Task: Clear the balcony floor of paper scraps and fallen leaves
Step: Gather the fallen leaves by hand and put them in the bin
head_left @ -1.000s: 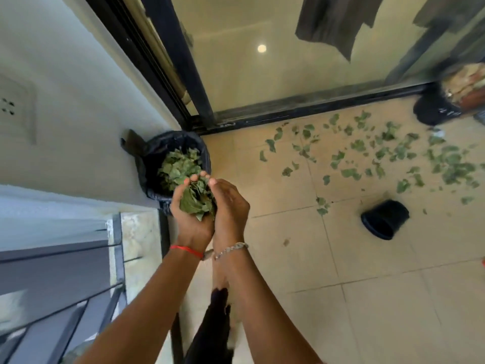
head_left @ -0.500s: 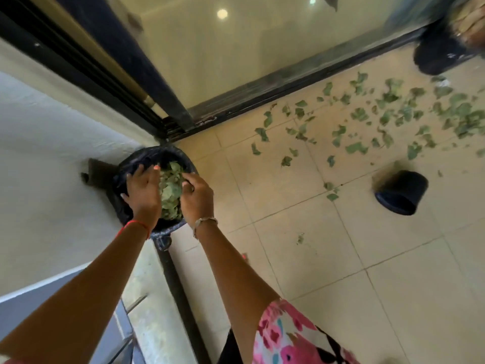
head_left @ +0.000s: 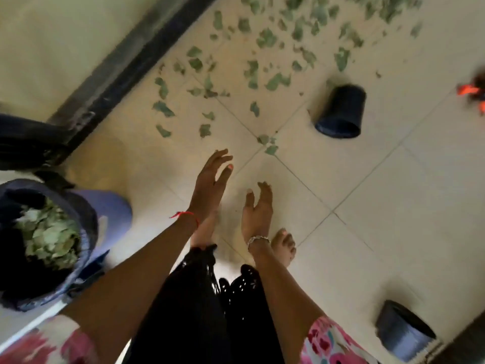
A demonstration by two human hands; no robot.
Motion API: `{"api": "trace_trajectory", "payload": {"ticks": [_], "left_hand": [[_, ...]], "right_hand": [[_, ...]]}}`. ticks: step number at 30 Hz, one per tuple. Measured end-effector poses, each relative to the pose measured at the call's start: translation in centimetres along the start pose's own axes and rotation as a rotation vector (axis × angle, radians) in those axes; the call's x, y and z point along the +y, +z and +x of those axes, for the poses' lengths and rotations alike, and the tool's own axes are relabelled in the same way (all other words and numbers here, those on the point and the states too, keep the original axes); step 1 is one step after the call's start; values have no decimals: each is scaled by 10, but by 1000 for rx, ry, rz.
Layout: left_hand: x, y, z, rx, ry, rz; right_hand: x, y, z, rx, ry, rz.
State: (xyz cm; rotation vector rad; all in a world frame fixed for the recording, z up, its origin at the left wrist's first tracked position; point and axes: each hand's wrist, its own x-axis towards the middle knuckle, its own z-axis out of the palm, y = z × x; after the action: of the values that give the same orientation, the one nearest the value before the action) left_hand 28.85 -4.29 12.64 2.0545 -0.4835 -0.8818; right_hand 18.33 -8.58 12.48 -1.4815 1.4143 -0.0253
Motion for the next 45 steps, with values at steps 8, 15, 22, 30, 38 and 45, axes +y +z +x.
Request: {"api": "trace_trajectory", "payload": {"ticks": [8, 15, 22, 30, 38, 45], "left_hand": [[-127, 80, 112, -239, 382, 57], [-149, 88, 177, -141, 507, 45], [-131, 113, 198, 38, 477, 74], [-102, 122, 252, 142, 418, -244], [-109, 79, 232, 171, 518, -115], [-127, 59, 232, 168, 512, 110]], "right_hand": [[150, 67, 101, 523, 205, -221], [134, 125, 165, 792, 119, -435], [65, 119, 253, 837, -123, -348], [7, 105, 318, 471, -556, -205], [7, 73, 305, 231, -637, 207], [1, 115, 299, 190, -729, -308]]}}
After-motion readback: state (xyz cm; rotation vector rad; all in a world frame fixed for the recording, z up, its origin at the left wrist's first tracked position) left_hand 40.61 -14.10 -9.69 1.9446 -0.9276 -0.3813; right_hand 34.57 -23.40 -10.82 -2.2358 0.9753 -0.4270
